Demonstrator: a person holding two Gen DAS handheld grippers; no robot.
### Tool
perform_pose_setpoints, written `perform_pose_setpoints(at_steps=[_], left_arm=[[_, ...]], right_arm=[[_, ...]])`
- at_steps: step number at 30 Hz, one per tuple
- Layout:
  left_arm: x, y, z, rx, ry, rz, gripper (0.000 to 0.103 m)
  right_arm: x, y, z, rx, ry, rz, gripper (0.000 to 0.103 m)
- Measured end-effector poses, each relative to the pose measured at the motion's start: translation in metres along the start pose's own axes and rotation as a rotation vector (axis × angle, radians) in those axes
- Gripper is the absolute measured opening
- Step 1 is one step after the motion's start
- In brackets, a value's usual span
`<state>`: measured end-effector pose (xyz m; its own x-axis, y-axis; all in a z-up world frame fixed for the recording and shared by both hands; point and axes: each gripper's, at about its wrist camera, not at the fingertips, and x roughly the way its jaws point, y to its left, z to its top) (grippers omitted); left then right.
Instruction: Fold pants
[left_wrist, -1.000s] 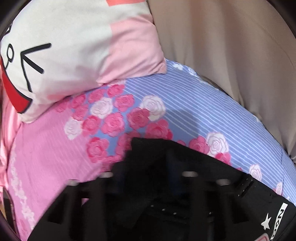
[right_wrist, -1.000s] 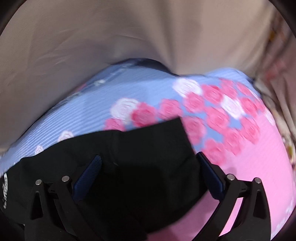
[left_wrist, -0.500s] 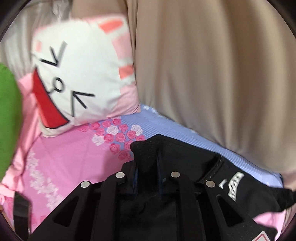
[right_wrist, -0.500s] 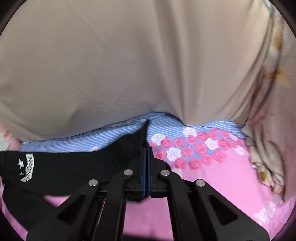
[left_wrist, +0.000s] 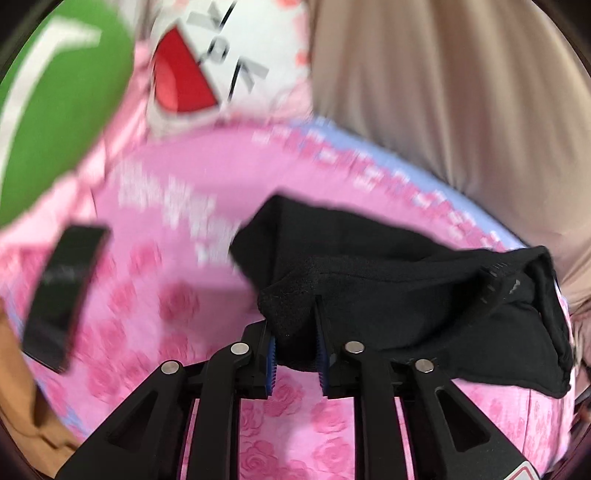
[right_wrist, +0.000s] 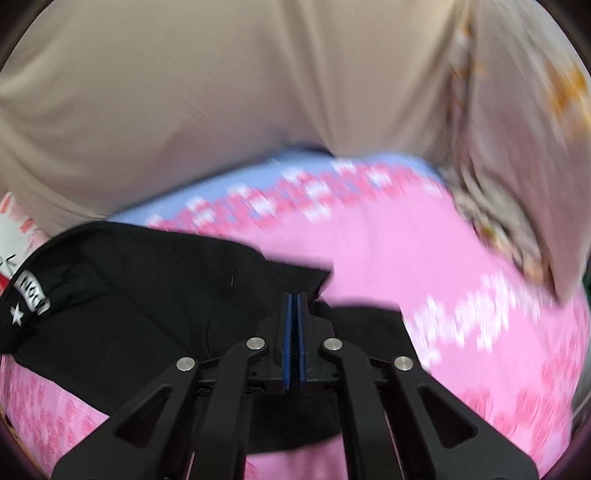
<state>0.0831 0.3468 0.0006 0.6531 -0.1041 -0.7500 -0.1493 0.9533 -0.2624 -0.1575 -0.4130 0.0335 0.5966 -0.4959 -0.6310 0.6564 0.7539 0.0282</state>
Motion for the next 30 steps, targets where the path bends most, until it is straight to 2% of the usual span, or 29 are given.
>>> perform_pose_setpoints(at_steps=[2,3,4,5,6,7,8,9,10,11,14,18,20,25,26,28,30], left_arm=[[0.005,0.013,-0.004,-0.069,0.010,-0.054,0.024],[0.002,0.019,-0.006,-0.101,0.006,-0.077,0.025],[-0.009,0.023,-0.007,-0.162,-0.012,-0.126,0.025],[-0.016,0.026,-0.008,-0.196,-0.020,-0.155,0.032],[-0.028,0.028,-0.009,-0.250,-0.034,-0.204,0.040],[-0.037,0.029,-0.010,-0.283,-0.049,-0.243,0.046],[-0.045,0.028,-0.013,-0.313,-0.064,-0.273,0.065],[-0.050,0.027,-0.016,-0.347,-0.073,-0.290,0.079],[-0.051,0.024,-0.018,-0.362,-0.073,-0.296,0.081],[-0.047,0.021,-0.019,-0.375,-0.055,-0.303,0.081],[-0.023,0.016,-0.026,-0.438,0.030,-0.324,0.081],[0.013,0.019,-0.038,-0.554,0.154,-0.321,0.081],[0.014,0.023,-0.040,-0.584,0.162,-0.329,0.081],[-0.027,0.039,-0.048,-0.585,0.080,-0.253,0.081],[-0.030,0.044,-0.053,-0.598,0.089,-0.249,0.081],[-0.025,0.050,-0.065,-0.655,0.123,-0.275,0.081],[-0.010,0.052,-0.076,-0.718,0.188,-0.350,0.081]], right_arm=[[-0.008,-0.011,-0.009,0.039,0.015,-0.049,0.007],[-0.015,-0.014,-0.012,0.057,0.012,-0.036,0.009],[-0.024,-0.016,-0.014,0.082,0.001,-0.002,0.020],[-0.031,-0.017,-0.014,0.102,-0.011,0.033,0.034],[-0.040,-0.013,-0.010,0.121,-0.023,0.073,0.070],[-0.043,-0.009,-0.009,0.121,-0.032,0.087,0.089],[-0.046,-0.002,-0.004,0.112,-0.044,0.102,0.090],[-0.043,0.009,0.006,0.089,-0.034,0.137,0.090],[-0.036,0.019,0.015,0.075,-0.019,0.167,0.089],[-0.030,0.028,0.020,0.066,-0.010,0.182,0.089],[0.021,0.060,0.045,0.012,0.070,0.179,0.089],[0.083,0.080,0.057,-0.034,0.142,0.052,0.089],[0.100,0.081,0.056,-0.044,0.156,0.006,0.089],[0.094,0.072,0.045,-0.026,0.140,0.064,0.089],[0.088,0.068,0.043,-0.012,0.132,0.088,0.089],[0.080,0.062,0.041,0.033,0.133,0.139,0.089],[0.076,0.055,0.043,0.095,0.143,0.217,0.089]])
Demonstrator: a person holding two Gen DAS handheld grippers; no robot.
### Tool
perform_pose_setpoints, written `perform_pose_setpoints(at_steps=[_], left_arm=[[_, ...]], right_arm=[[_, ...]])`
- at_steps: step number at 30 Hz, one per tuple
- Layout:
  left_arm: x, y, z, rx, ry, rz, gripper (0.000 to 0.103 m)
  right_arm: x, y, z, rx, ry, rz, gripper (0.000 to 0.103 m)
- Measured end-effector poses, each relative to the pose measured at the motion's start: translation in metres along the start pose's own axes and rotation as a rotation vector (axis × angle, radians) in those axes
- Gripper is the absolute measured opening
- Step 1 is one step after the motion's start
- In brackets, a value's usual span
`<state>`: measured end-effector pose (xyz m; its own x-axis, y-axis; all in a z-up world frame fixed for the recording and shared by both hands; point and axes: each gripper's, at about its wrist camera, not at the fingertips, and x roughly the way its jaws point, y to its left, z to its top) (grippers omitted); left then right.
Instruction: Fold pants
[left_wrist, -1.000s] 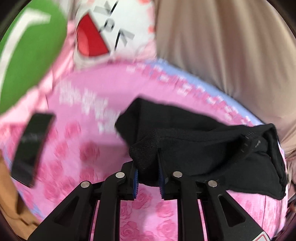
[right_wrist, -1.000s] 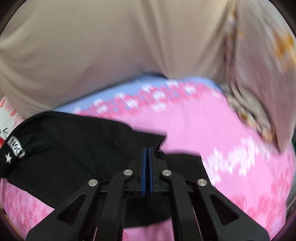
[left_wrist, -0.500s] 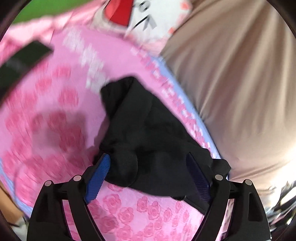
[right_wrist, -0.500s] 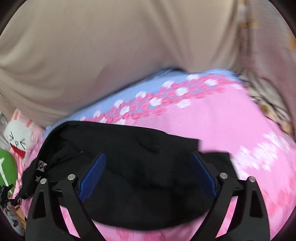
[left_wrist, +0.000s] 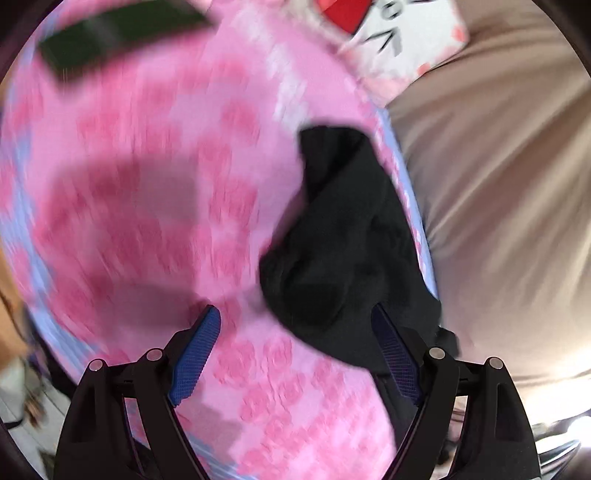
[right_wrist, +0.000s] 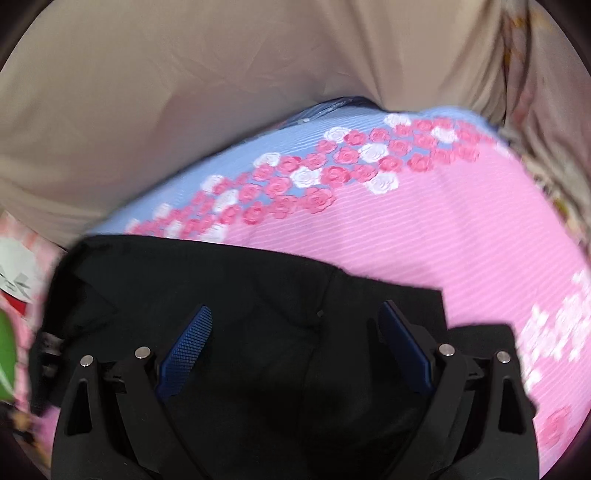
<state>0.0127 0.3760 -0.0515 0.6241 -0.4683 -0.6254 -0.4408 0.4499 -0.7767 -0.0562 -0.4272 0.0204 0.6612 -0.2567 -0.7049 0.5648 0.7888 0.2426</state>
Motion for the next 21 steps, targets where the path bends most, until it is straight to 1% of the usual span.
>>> perform_pose_setpoints(at_steps=[2,3,4,5,6,7,8,9,10,11,12,14,15,16,17,19,20,21], left_arm=[[0.003,-0.005,0.000,-0.010,-0.021,-0.027,0.082],[0.009,-0.009,0.002,-0.013,-0.004,-0.063,0.082],[0.021,-0.013,0.004,-0.032,0.048,-0.127,0.082],[0.031,-0.017,0.005,-0.044,0.086,-0.152,0.082],[0.046,-0.024,0.006,-0.042,0.139,-0.175,0.078],[0.056,-0.031,0.007,-0.027,0.179,-0.193,0.068],[0.066,-0.039,0.009,0.000,0.221,-0.202,0.041],[0.072,-0.045,0.012,0.023,0.245,-0.185,0.018],[0.075,-0.051,0.018,0.032,0.241,-0.161,0.013],[0.074,-0.056,0.025,0.039,0.230,-0.154,0.009],[0.070,-0.064,0.033,0.055,0.216,-0.153,0.004],[0.060,-0.079,0.043,0.102,0.171,-0.124,0.003],[0.054,-0.091,0.049,0.143,0.141,-0.102,0.003],[0.050,-0.101,0.054,0.171,0.117,-0.081,0.003],[0.046,-0.111,0.059,0.197,0.094,-0.055,0.002],[0.040,-0.136,0.068,0.278,0.055,-0.013,0.002],[0.036,-0.150,0.071,0.334,0.026,0.020,0.002],[0.036,-0.157,0.072,0.371,0.012,0.043,0.002]], right_arm=[[-0.003,0.001,0.004,0.015,0.005,0.040,0.089],[-0.002,0.007,0.007,-0.014,0.005,0.034,0.089],[-0.001,0.013,0.009,-0.050,0.003,0.016,0.090],[0.002,0.019,0.009,-0.098,0.003,-0.013,0.090],[0.007,0.028,0.008,-0.169,0.013,-0.053,0.090],[0.012,0.034,0.006,-0.225,0.023,-0.080,0.090],[0.020,0.040,0.005,-0.284,0.036,-0.111,0.090],[0.027,0.044,0.004,-0.332,0.045,-0.143,0.090],[0.034,0.045,0.005,-0.361,0.051,-0.173,0.090],[0.044,0.044,0.007,-0.380,0.065,-0.200,0.090],[0.053,0.042,0.009,-0.384,0.082,-0.209,0.089],[0.070,0.040,0.012,-0.379,0.136,-0.174,0.054],[0.074,0.044,0.012,-0.404,0.145,-0.192,0.027],[0.071,0.051,0.012,-0.439,0.131,-0.202,0.004],[0.062,0.059,0.014,-0.472,0.108,-0.185,0.001],[0.011,0.076,0.023,-0.517,-0.063,-0.191,0.001],[-0.011,0.079,0.024,-0.520,-0.127,-0.190,0.001],[-0.048,0.084,0.019,-0.552,-0.246,-0.217,0.001]])
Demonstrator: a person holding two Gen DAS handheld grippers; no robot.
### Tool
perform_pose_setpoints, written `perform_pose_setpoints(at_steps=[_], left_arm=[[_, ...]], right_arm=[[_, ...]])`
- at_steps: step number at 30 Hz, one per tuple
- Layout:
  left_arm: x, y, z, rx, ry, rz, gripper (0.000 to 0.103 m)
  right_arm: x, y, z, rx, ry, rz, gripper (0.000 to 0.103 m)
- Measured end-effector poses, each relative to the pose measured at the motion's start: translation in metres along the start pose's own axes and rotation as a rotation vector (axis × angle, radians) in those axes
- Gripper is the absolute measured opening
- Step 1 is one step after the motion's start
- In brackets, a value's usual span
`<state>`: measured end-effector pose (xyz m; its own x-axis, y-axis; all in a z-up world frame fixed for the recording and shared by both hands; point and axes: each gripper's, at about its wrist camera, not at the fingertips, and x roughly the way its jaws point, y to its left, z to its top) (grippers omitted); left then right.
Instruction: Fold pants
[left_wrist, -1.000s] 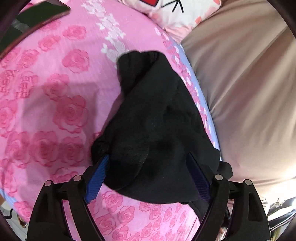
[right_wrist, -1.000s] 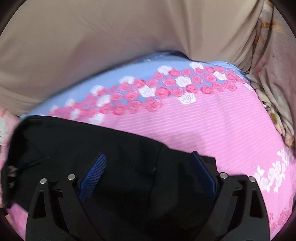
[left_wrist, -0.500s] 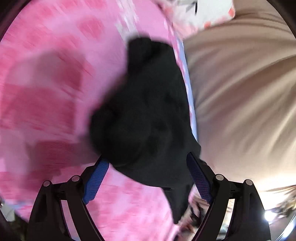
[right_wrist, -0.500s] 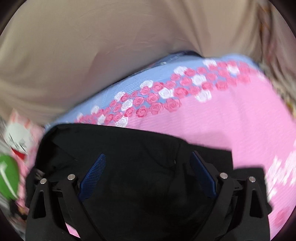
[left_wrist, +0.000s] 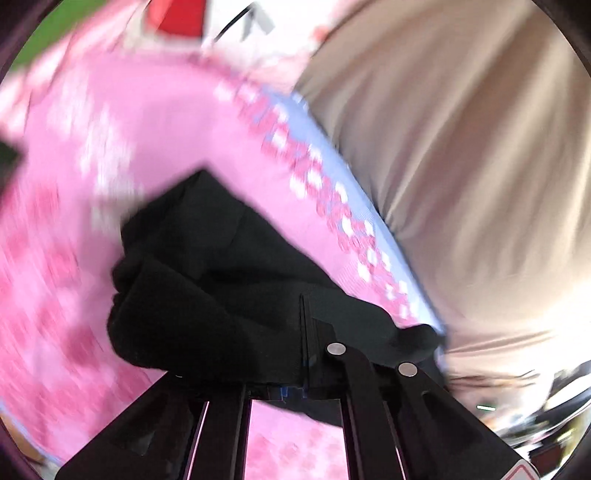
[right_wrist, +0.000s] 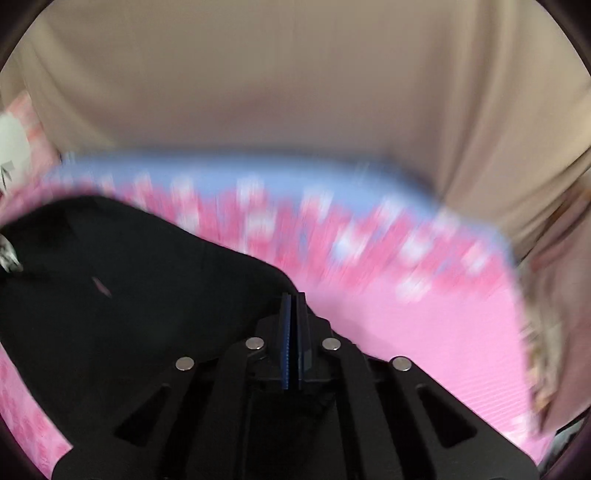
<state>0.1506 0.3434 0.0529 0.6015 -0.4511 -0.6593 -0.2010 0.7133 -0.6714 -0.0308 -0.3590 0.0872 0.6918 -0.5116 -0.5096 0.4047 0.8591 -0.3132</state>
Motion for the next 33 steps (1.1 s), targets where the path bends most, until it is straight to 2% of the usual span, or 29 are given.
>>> perform_pose_setpoints(at_steps=[2,4,5,8,10,11,13,14,15,16,17,18,20,21,23,24,25,26,27,29,30,33], left_arm=[[-0.001,-0.010,0.004,0.088,-0.012,0.069,0.003],[0.001,0.000,-0.005,0.125,-0.011,0.123,0.003],[0.009,0.012,-0.009,0.139,0.013,0.142,0.004],[0.023,0.054,-0.023,0.124,0.068,0.109,0.006],[0.027,0.072,-0.031,0.117,0.083,0.081,0.006],[0.027,0.075,-0.033,0.123,0.081,0.077,0.009],[0.022,0.080,-0.039,0.130,0.070,0.071,0.012],[0.021,0.082,-0.040,0.127,0.067,0.063,0.015],[0.023,0.084,-0.040,0.119,0.067,0.059,0.019],[0.023,0.087,-0.041,0.100,0.067,0.048,0.022],[0.023,0.090,-0.041,0.077,0.066,0.044,0.033],[0.023,0.094,-0.041,0.045,0.064,0.037,0.038],[0.024,0.107,-0.041,-0.028,0.073,-0.031,0.038],[0.023,0.109,-0.043,-0.052,0.075,-0.053,0.038],[0.025,0.117,-0.044,-0.111,0.083,-0.109,0.038],[0.026,0.118,-0.044,-0.122,0.087,-0.119,0.038],[0.027,0.117,-0.043,-0.128,0.089,-0.129,0.037],[0.026,0.114,-0.041,-0.115,0.086,-0.130,0.027],[0.026,0.107,-0.038,-0.091,0.087,-0.131,0.001],[0.021,0.082,-0.029,-0.027,0.076,-0.103,0.002],[0.013,0.062,-0.020,0.029,0.048,-0.088,0.002],[-0.010,0.020,0.002,0.125,-0.023,-0.114,0.002]], right_arm=[[-0.048,-0.002,-0.010,-0.056,-0.110,-0.072,0.001],[-0.071,-0.003,-0.044,-0.112,-0.112,-0.146,0.001],[-0.073,-0.003,-0.066,-0.132,-0.084,-0.154,0.001],[-0.057,-0.012,-0.150,-0.132,0.152,-0.155,0.003],[-0.056,-0.026,-0.176,-0.026,0.231,-0.121,0.003],[-0.061,-0.036,-0.183,0.062,0.242,-0.091,0.004],[-0.079,-0.064,-0.189,0.323,0.206,0.043,0.025],[-0.085,-0.075,-0.192,0.425,0.177,0.102,0.061],[-0.090,-0.087,-0.189,0.532,0.142,0.161,0.078],[-0.089,-0.094,-0.187,0.602,0.126,0.212,0.077],[-0.088,-0.093,-0.179,0.642,0.124,0.245,0.077],[-0.082,-0.097,-0.173,0.696,0.122,0.269,0.077],[-0.069,-0.101,-0.163,0.747,0.134,0.272,0.077],[-0.058,-0.104,-0.161,0.771,0.156,0.235,0.077],[-0.040,-0.111,-0.165,0.831,0.201,0.223,0.077],[-0.027,-0.111,-0.166,0.864,0.221,0.212,0.072],[-0.019,-0.111,-0.168,0.874,0.235,0.202,0.045],[-0.010,-0.110,-0.166,0.868,0.246,0.182,0.032],[-0.007,-0.106,-0.159,0.846,0.241,0.150,0.017],[-0.012,-0.104,-0.144,0.819,0.192,0.162,0.010],[-0.024,-0.105,-0.129,0.805,0.138,0.171,0.008],[-0.072,-0.103,-0.088,0.745,-0.046,0.182,0.007]])
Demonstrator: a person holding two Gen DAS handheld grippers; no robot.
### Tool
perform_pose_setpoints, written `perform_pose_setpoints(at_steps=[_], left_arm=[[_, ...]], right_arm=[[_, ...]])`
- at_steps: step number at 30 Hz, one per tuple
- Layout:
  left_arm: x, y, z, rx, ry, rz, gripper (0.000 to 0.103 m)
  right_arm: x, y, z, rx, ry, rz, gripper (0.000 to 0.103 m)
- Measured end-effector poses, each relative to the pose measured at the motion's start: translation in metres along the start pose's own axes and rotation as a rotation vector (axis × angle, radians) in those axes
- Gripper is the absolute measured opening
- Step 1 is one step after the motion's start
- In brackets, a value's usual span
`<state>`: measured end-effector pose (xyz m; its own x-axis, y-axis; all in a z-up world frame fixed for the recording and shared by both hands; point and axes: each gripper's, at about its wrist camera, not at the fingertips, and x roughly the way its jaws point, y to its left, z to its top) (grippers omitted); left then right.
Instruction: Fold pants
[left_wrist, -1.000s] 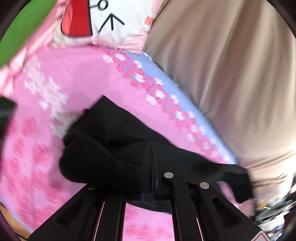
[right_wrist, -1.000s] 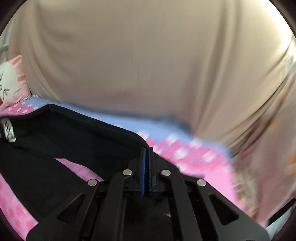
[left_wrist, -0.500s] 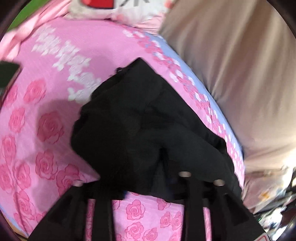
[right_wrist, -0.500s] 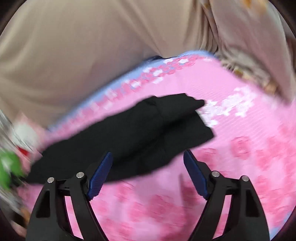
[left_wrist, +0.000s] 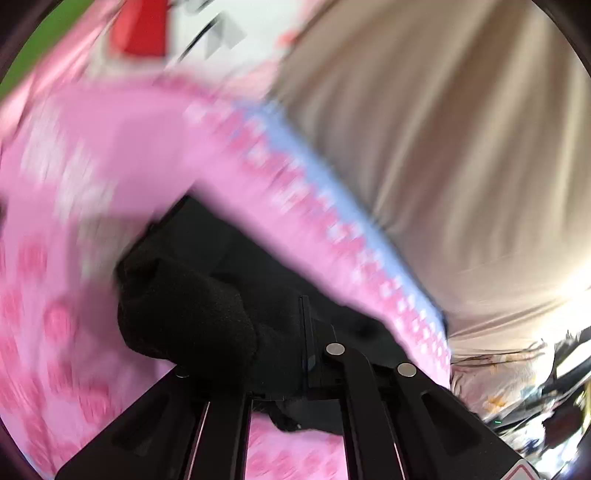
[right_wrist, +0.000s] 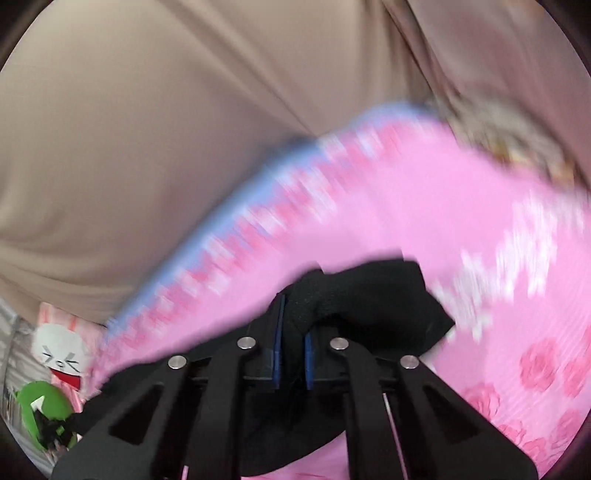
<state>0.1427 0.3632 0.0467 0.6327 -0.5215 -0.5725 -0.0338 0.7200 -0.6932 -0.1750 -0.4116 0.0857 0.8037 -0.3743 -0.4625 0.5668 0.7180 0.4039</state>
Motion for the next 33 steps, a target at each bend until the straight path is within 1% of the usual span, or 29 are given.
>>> perform_pose_setpoints(at_steps=[1,2,3,4,5,6,7,8,9,10,11,12,14,15,17,18,19,20,21,22,23,24,26,27,29,30,31,32,33], left_arm=[[-0.008,-0.016,0.010,0.046,-0.035,-0.007,0.002],[-0.011,-0.024,0.014,0.077,-0.053,-0.008,0.002],[-0.014,-0.028,0.016,0.115,-0.066,0.002,0.002],[-0.011,-0.027,0.016,0.150,-0.076,0.039,0.002],[-0.007,-0.020,0.012,0.164,-0.069,0.069,0.002],[0.000,-0.008,0.006,0.170,-0.047,0.100,0.003],[0.015,0.016,-0.002,0.146,0.000,0.151,0.003],[0.028,0.033,-0.009,0.120,0.041,0.178,0.003],[0.042,0.061,-0.022,0.069,0.100,0.191,0.004],[0.049,0.077,-0.029,0.033,0.116,0.172,0.005],[0.049,0.084,-0.034,0.020,0.110,0.147,0.006],[0.045,0.090,-0.038,0.010,0.092,0.129,0.008],[0.037,0.095,-0.042,-0.011,0.069,0.107,0.010],[0.034,0.096,-0.043,-0.015,0.064,0.106,0.012],[0.032,0.095,-0.042,-0.021,0.059,0.113,0.015],[0.032,0.095,-0.041,-0.027,0.059,0.111,0.018],[0.033,0.094,-0.040,-0.036,0.057,0.110,0.020],[0.034,0.094,-0.040,-0.050,0.057,0.105,0.032],[0.038,0.095,-0.039,-0.068,0.059,0.089,0.040],[0.039,0.094,-0.037,-0.083,0.060,0.079,0.040],[0.040,0.092,-0.035,-0.084,0.052,0.088,0.039],[0.040,0.089,-0.036,-0.077,0.049,0.090,0.029],[0.036,0.078,-0.031,-0.045,0.025,0.101,0.003],[0.031,0.072,-0.027,-0.038,0.005,0.097,0.002],[0.019,0.060,-0.016,-0.027,-0.037,0.088,0.003],[0.016,0.055,-0.011,-0.012,-0.041,0.104,0.003],[0.018,0.052,-0.009,0.002,-0.033,0.129,0.003],[0.023,0.051,-0.008,0.026,-0.019,0.173,0.003],[0.031,0.051,-0.008,0.053,0.001,0.234,0.005]], right_arm=[[-0.014,0.008,0.005,-0.024,-0.041,0.017,0.007],[-0.024,0.014,0.008,-0.045,-0.068,0.022,0.007],[-0.033,0.015,0.005,-0.070,-0.084,0.003,0.007],[-0.032,0.011,0.000,-0.092,-0.072,-0.033,0.007],[-0.027,0.004,-0.009,-0.104,-0.045,-0.073,0.007],[-0.015,-0.012,-0.024,-0.102,0.010,-0.117,0.007],[-0.003,-0.028,-0.038,-0.084,0.070,-0.142,0.007],[0.007,-0.043,-0.052,-0.054,0.122,-0.153,0.007],[0.016,-0.060,-0.068,-0.008,0.177,-0.161,0.007],[0.020,-0.069,-0.077,0.017,0.200,-0.160,0.007],[0.019,-0.074,-0.085,0.038,0.204,-0.148,0.008],[0.013,-0.075,-0.086,0.057,0.187,-0.132,0.008],[0.008,-0.073,-0.083,0.069,0.172,-0.105,0.011],[0.008,-0.072,-0.082,0.066,0.179,-0.100,0.012],[0.012,-0.076,-0.079,0.087,0.192,-0.091,0.021],[0.013,-0.079,-0.077,0.118,0.191,-0.073,0.042],[0.015,-0.082,-0.075,0.142,0.183,-0.067,0.066],[0.016,-0.085,-0.075,0.158,0.170,-0.068,0.069],[0.021,-0.086,-0.072,0.163,0.169,-0.062,0.068],[0.026,-0.086,-0.069,0.157,0.175,-0.056,0.051],[0.032,-0.084,-0.067,0.140,0.188,-0.059,0.034],[0.035,-0.081,-0.064,0.124,0.198,-0.070,0.010],[0.030,-0.063,-0.048,0.059,0.161,-0.072,0.007],[0.016,-0.045,-0.034,0.010,0.101,-0.046,0.007],[-0.010,-0.023,-0.017,-0.043,0.010,0.003,0.007],[-0.020,-0.015,-0.009,-0.072,-0.021,0.003,0.007],[-0.022,-0.014,-0.007,-0.095,-0.028,-0.029,0.007],[-0.016,-0.018,-0.009,-0.118,-0.010,-0.081,0.008],[0.005,-0.033,-0.017,-0.137,0.082,-0.141,0.012]])
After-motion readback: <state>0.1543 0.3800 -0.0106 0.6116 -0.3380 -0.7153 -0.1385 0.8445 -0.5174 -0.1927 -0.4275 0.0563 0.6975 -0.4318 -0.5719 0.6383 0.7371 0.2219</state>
